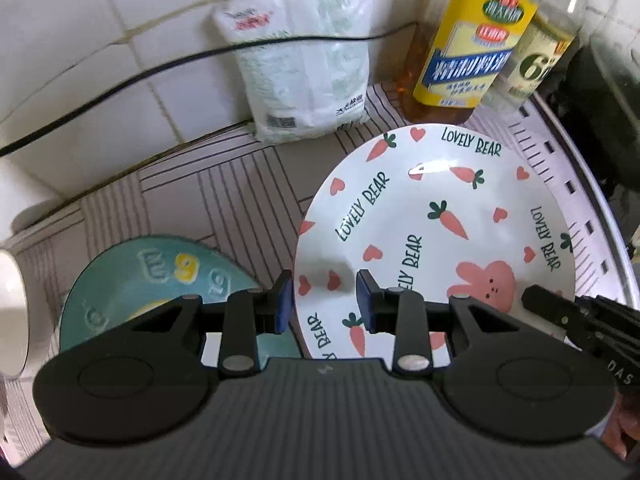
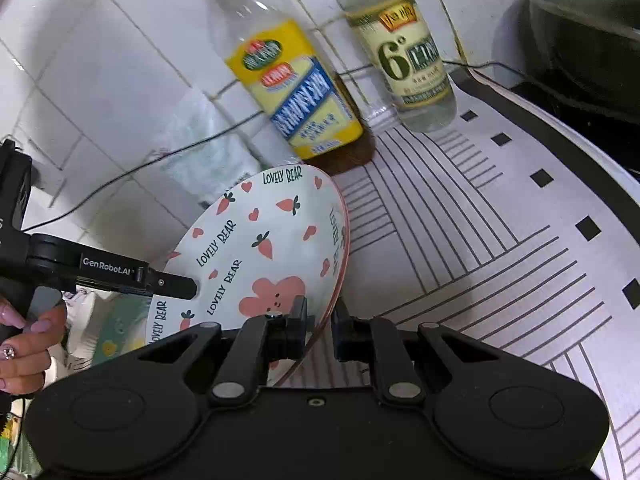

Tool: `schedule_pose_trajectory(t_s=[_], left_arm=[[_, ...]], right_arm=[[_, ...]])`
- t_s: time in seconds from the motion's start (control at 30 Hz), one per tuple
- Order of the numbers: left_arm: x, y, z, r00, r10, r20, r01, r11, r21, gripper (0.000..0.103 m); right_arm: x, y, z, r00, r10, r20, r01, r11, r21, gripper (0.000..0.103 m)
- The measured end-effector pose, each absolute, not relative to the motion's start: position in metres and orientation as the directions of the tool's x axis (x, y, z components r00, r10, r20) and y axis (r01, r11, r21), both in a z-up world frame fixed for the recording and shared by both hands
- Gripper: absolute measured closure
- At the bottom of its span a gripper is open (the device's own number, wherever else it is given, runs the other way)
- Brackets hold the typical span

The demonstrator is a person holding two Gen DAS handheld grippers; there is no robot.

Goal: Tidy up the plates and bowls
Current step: 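Lift the bunny plate and carry it toward the stacked plates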

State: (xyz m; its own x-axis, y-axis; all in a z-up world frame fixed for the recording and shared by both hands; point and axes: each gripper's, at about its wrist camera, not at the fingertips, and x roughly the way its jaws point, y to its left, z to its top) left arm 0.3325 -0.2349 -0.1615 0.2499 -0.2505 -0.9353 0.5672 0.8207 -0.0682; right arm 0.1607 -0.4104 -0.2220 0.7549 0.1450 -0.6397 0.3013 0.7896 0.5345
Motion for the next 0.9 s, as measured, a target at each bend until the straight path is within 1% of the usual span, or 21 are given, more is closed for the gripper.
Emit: schedule_pose_trajectory(t_s=[0.13,0.33,0.57,0.9], left_arm=[[0.321,-0.218,-0.143,0.258,-0.278,-0.925,0.563,0.822,-0.090,0.071],[0.296,-0.191,-0.118,0.309,-0.279,-0.909,0.535,0.842,-0.077,0.071],[0.278,-0.152,-0.114,0.329,-0.279,-0.902,0.462,0.881,-0.104,0.071],[0.277,-0.099,-0.107,0.370,-0.252,-0.894,0.350,0.929,-0.117,0.071]], right_arm=[[0.152,-0.404,-0.207,0.759,0.160,-0.631,0.277,0.798,0.535,0.086],[0.140,-0.388,-0.183,0.771,0.183,-0.610,0.225,0.818,0.529,0.086],[0.136,-0.366,-0.168,0.768,0.222,-0.600,0.155,0.845,0.511,0.086],[0.148,-0.332,-0.161,0.737,0.312,-0.600,0.047,0.861,0.506,0.085]])
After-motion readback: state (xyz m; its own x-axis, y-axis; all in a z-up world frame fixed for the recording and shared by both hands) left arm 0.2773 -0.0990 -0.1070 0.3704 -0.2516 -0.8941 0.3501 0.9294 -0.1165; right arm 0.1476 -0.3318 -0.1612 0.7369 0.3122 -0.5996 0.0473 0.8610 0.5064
